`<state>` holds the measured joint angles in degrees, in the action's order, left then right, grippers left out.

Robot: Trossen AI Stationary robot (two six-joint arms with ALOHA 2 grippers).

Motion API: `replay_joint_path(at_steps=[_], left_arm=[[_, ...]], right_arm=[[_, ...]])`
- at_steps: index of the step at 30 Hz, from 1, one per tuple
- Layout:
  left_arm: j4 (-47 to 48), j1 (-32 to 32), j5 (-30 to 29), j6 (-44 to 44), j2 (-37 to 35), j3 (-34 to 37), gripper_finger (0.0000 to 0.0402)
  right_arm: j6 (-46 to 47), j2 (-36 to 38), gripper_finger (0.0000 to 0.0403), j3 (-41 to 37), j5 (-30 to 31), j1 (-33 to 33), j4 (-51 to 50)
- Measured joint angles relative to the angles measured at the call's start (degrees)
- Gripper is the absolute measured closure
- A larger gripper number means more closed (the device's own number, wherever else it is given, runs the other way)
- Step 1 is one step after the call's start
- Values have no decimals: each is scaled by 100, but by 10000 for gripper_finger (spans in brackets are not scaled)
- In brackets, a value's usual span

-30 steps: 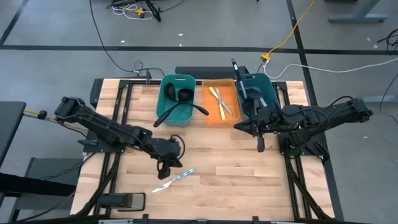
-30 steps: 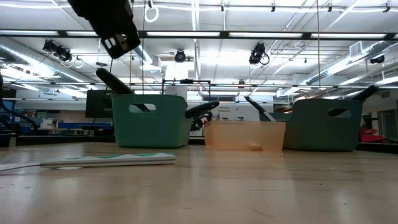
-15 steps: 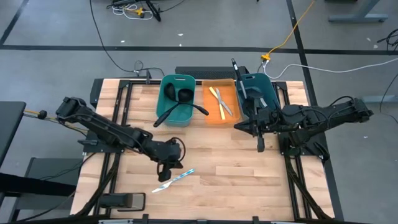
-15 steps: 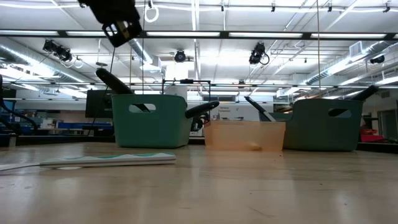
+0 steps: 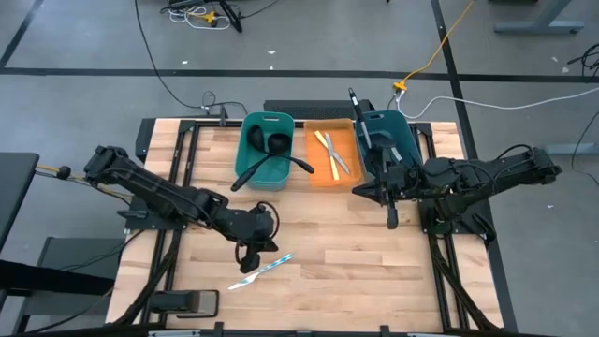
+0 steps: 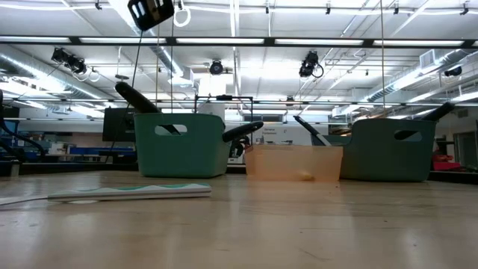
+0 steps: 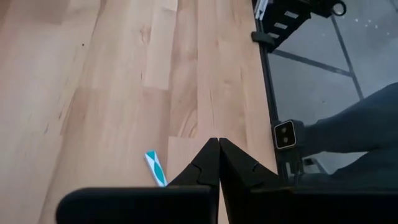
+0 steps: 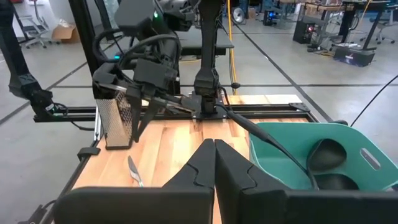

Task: Pick & Place Kitchen Items
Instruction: Put the white patterned table knife into the orange bin

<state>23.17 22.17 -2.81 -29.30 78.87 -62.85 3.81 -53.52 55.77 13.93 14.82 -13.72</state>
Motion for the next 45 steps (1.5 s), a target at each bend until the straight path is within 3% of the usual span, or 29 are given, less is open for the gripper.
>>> replay_joint_path(at_steps=[13,19,25,27,39,45], left_arm=[[210,149,6,-496,272,-119,398],[387,340,178,-310,1158,-809,392],[1166,368,221,-13,1834,-1499,392],[982,368,243,24,1979,-1663,392],[1440,369,49,-50,1965,-1690,383],[1625,369,40,-105,1965,-1679,340]], right_arm=[[-2,2,398,0,-2,1,-10],[-9,2,398,2,-2,1,-101],[-17,4,398,3,-2,-1,-103],[10,0,398,2,-8,1,-141],[15,0,398,2,-6,0,-200],[13,2,398,2,2,-1,-287]])
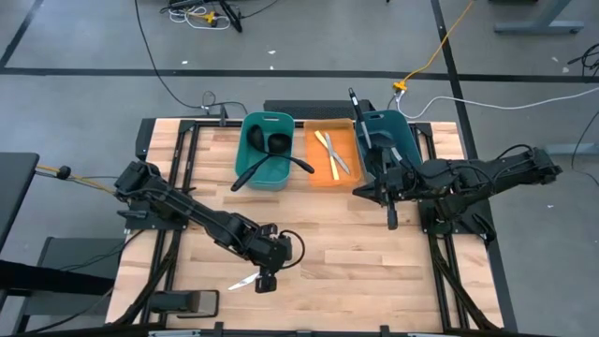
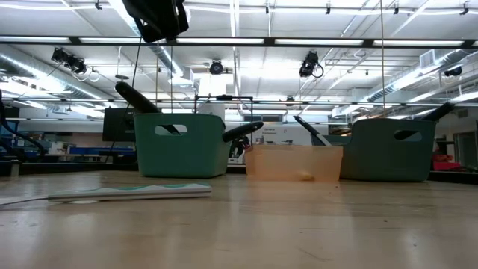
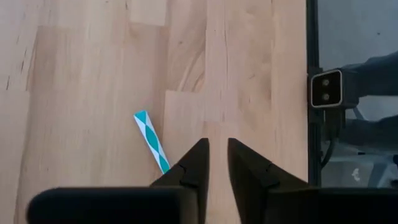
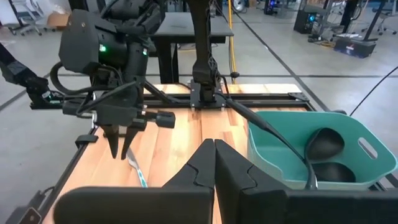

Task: Pick & Place Kitchen Items
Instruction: Put the white patterned table knife into the orange bin

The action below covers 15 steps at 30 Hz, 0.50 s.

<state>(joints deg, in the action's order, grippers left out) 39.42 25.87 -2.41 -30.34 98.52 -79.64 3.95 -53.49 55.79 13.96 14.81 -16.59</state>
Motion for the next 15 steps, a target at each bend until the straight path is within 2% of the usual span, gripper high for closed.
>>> replay_joint_path(at_steps=[10,15], left_arm=[[178,-2,-193,-596,0,2,227],[369,-4,-299,-860,0,2,186]], right_arm=[[0,-1,398,0,10,0,-73],[2,-2,398,0,15,0,-73]])
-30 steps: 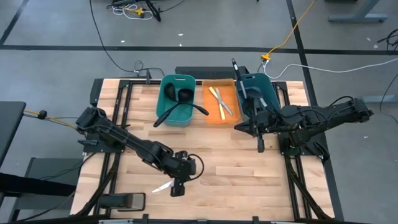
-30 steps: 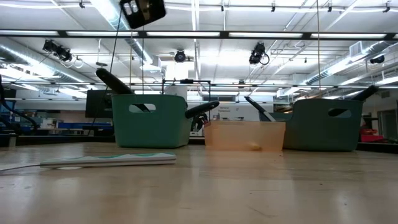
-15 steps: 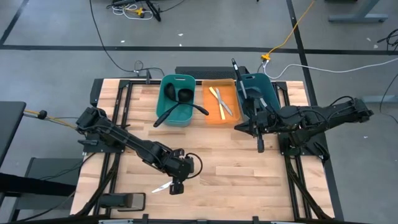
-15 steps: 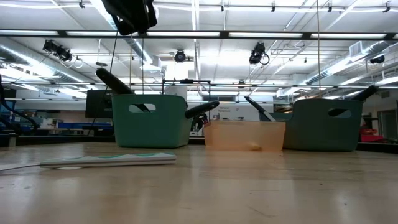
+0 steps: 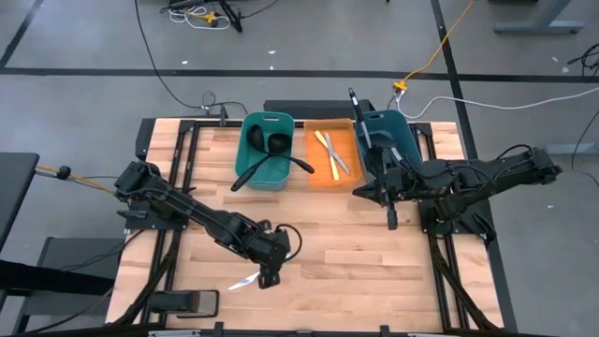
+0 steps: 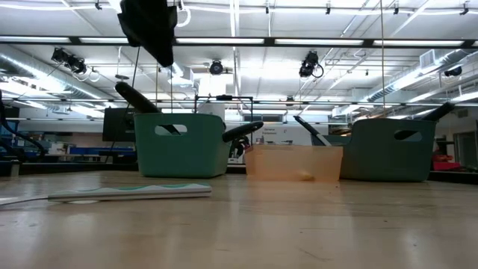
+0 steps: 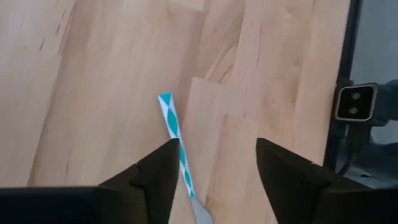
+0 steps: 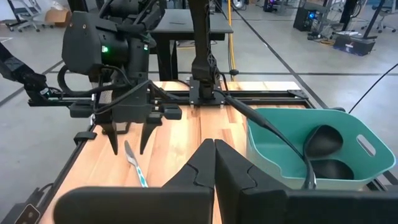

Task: Pick & Place Kitchen Items
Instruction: Put the white patterned table knife into the orange bin

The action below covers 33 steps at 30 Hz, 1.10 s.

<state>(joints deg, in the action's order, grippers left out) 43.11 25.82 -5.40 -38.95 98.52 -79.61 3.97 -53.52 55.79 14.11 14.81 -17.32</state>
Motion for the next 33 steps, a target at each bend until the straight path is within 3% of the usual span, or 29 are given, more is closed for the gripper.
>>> replay_joint_path(at_steps=[13,22,33], left_arm=[[97,0,-167,138,0,2,132],[36,2,-286,-261,13,0,130],[-284,208,69,-623,832,-1,130]], right_arm=[[31,2,398,0,0,0,7],[4,1,398,0,-11,0,-57],[4,-9,398,0,-15,2,-201]])
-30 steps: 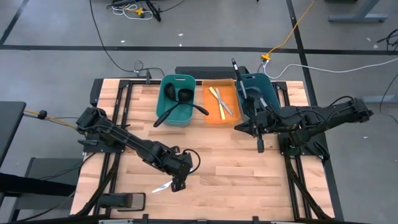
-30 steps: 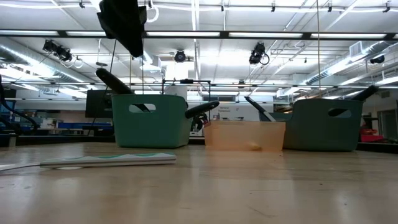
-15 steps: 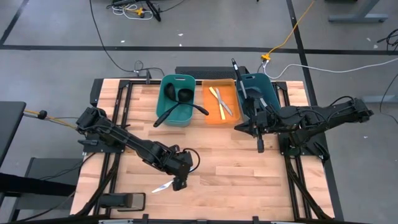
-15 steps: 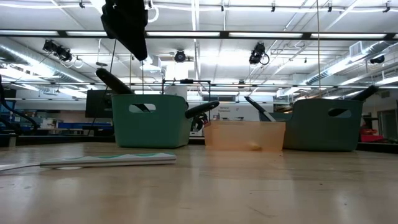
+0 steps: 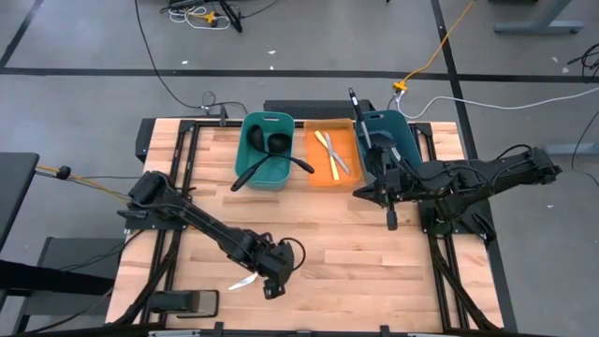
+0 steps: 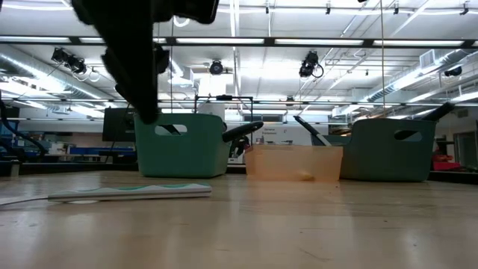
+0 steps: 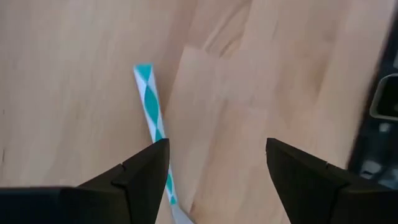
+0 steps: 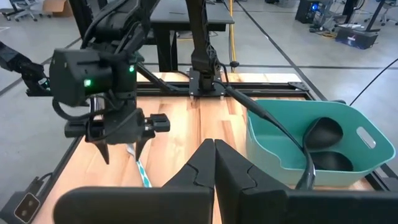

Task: Pick & Place Kitchen Items
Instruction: Put the white patterned table knife into the orange bin

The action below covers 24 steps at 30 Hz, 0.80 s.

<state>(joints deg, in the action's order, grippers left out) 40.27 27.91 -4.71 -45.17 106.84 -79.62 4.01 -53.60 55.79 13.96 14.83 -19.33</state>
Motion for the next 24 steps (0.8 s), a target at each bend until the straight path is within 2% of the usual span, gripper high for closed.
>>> replay_joint_path(at_steps=[10,15,24], left_arm=[[116,63,-340,-535,202,151,130],[41,9,40,-653,202,268,130],[-30,-132,48,-773,204,309,137]], right_arm=[[-2,0,398,0,-2,-1,-172],[-2,0,398,0,-2,-2,-182],[-2,0,398,0,2,0,-182]])
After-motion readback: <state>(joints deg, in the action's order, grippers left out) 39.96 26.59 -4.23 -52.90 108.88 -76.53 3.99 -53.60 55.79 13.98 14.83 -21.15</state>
